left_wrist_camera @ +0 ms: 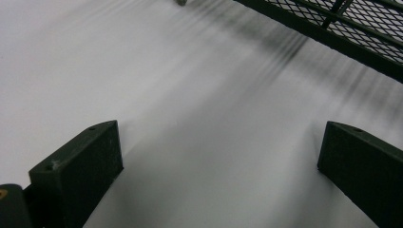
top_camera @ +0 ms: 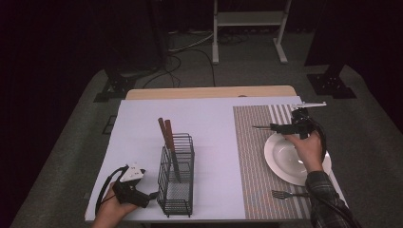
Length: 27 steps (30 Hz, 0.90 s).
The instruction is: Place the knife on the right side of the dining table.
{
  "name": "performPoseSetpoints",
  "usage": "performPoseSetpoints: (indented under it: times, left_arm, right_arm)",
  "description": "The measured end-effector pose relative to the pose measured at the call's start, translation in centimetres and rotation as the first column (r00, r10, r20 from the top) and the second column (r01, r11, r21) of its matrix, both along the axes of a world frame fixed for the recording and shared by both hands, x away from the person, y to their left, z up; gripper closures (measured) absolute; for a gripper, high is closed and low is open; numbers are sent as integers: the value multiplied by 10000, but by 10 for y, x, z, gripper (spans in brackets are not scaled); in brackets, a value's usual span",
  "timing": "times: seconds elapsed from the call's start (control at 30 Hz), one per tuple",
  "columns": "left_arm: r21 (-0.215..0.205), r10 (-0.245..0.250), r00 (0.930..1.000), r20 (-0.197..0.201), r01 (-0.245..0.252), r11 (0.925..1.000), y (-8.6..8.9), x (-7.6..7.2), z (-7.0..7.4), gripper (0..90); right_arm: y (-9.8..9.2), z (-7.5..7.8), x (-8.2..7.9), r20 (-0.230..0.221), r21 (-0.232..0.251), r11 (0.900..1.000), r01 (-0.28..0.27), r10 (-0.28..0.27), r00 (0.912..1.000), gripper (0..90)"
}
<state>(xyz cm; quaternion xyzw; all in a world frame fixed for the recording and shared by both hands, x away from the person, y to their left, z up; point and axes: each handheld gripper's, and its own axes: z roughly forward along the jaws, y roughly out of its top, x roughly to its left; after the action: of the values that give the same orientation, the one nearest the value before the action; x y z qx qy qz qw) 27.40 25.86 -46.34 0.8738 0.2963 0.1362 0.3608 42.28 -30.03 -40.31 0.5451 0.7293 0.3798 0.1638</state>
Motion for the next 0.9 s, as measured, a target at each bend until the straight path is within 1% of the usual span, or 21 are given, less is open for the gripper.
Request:
performPoseSetpoints:
  times: [0.07,0.1,0.17,0.27,0.37,0.4,0.47,0.6,0.73,0.8,0.9]
  left_arm:
    - [-1,2,10000,-2,-2,10000,0,0,0,0]
    - [-4,1,10000,-3,-1,10000,0,0,0,0]
    - [-3,1,10000,-3,-1,10000,0,0,0,0]
    - [7,-1,10000,-15,1,10000,0,0,0,0]
    - [20,-7,10000,-21,7,10000,0,0,0,0]
    - [19,-8,10000,-20,8,10000,0,0,0,0]
    - [16,-6,10000,-15,6,10000,0,0,0,0]
    - [17,-7,10000,-18,7,10000,0,0,0,0]
    - [3,0,10000,-18,0,10000,0,0,0,0]
    - [4,-1,10000,-17,1,10000,0,0,0,0]
    - [3,0,10000,-16,0,10000,0,0,0,0]
  right_arm:
    - [8,2,-4,52,-51,9995,-308,309,9995,0]
    - [14,4,-7,97,-119,9984,-556,557,9984,0]
    - [23,7,-13,253,-154,9960,-882,885,9958,0]
    - [36,12,-21,409,-101,9906,-1368,1371,9897,0]
    - [51,18,-31,674,-226,9816,-1897,1908,9793,0]
    - [56,20,-35,696,-221,9790,-2026,2037,9766,0]
    - [64,22,-41,842,-307,9717,-2343,2361,9681,0]
    - [81,23,-54,944,-450,9552,-2926,2957,9506,0]
    - [95,19,-66,917,-651,9376,-3415,3464,9336,0]
    - [101,17,-71,918,-671,9286,-3649,3700,9245,0]
    - [110,13,-78,945,-646,9129,-4030,4076,9083,0]
